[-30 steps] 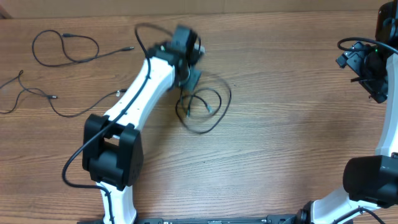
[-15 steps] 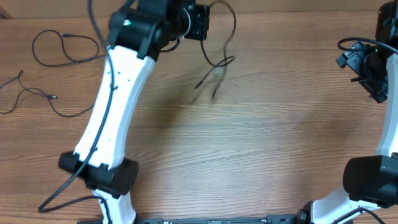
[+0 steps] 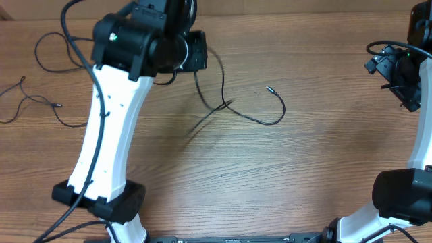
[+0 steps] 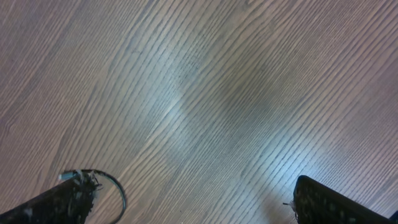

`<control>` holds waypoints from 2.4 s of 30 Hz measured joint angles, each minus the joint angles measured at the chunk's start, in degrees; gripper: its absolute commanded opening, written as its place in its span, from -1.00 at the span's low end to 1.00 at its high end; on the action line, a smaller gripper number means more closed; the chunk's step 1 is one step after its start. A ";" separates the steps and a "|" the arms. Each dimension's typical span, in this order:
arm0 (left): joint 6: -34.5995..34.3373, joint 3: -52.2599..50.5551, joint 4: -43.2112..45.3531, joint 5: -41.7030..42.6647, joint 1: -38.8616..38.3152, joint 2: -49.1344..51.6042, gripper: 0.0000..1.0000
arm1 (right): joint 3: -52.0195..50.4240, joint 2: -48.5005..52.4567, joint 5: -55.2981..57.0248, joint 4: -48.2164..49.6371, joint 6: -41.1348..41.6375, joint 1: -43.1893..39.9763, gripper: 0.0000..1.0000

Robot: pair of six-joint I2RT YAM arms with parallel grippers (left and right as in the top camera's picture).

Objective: Untangle cables

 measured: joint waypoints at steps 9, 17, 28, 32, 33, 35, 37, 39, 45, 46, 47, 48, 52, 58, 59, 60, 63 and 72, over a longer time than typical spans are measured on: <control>-11.06 -2.03 -6.88 1.16 -0.20 7.04 -0.91 | 0.00 0.00 0.02 0.02 0.00 0.00 1.00; -20.15 -6.45 -6.71 5.51 -3.52 12.09 -0.25 | 0.00 0.00 0.00 0.02 0.02 0.00 1.00; -22.34 -6.56 -2.54 -0.13 -5.99 15.19 0.54 | 0.00 0.00 0.00 0.02 0.02 0.00 1.00; -19.10 -8.09 -1.88 -9.84 -5.55 15.39 0.91 | 0.00 0.00 -0.02 0.00 -0.02 0.00 1.00; -17.68 -9.05 -1.46 -12.00 -5.31 15.39 0.96 | 0.00 0.00 0.00 0.02 -0.02 0.00 1.00; -14.10 -11.67 -0.44 -15.04 -4.72 15.39 1.00 | 0.00 0.00 0.02 0.00 -0.02 0.00 1.00; -10.10 -15.28 2.05 -16.35 -3.89 15.41 0.99 | 0.00 0.00 0.00 0.04 -0.04 0.00 1.00; -5.68 -19.56 6.14 -15.85 -2.78 15.52 1.00 | 0.00 0.00 0.00 0.04 -0.02 0.02 1.00; 4.81 -31.89 12.26 -1.16 1.20 16.15 0.64 | 0.00 0.00 0.00 0.00 -0.04 0.00 1.00; 5.55 -33.53 13.35 0.87 1.77 16.31 0.56 | 0.00 0.00 0.02 0.00 0.02 0.00 1.00; 6.21 -34.91 14.58 2.36 2.10 16.33 0.53 | 0.00 0.00 0.02 0.00 0.00 0.00 1.00; 6.32 -35.89 15.26 3.50 2.19 16.37 0.52 | 0.00 0.00 0.00 0.02 -0.02 0.00 1.00; 6.88 -40.02 19.52 4.35 1.60 16.37 0.50 | 0.00 0.00 0.00 0.02 0.00 0.00 1.00; 5.97 -47.21 24.41 1.73 1.09 16.39 0.26 | 0.00 0.00 0.02 0.00 -0.02 0.00 1.00; 5.90 -47.93 24.26 1.55 1.09 16.24 0.18 | 0.00 0.00 0.00 0.07 0.00 0.00 1.00; 5.55 -48.54 24.33 1.31 1.09 15.98 0.11 | 0.00 0.00 0.02 0.02 -0.02 0.00 1.00; 4.68 -49.75 24.65 0.92 1.09 15.43 -0.29 | 0.00 0.00 0.02 0.02 0.00 0.00 1.00; 4.09 -50.29 24.85 0.87 0.98 15.30 -0.92 | 0.00 0.00 0.02 0.02 0.00 0.00 1.00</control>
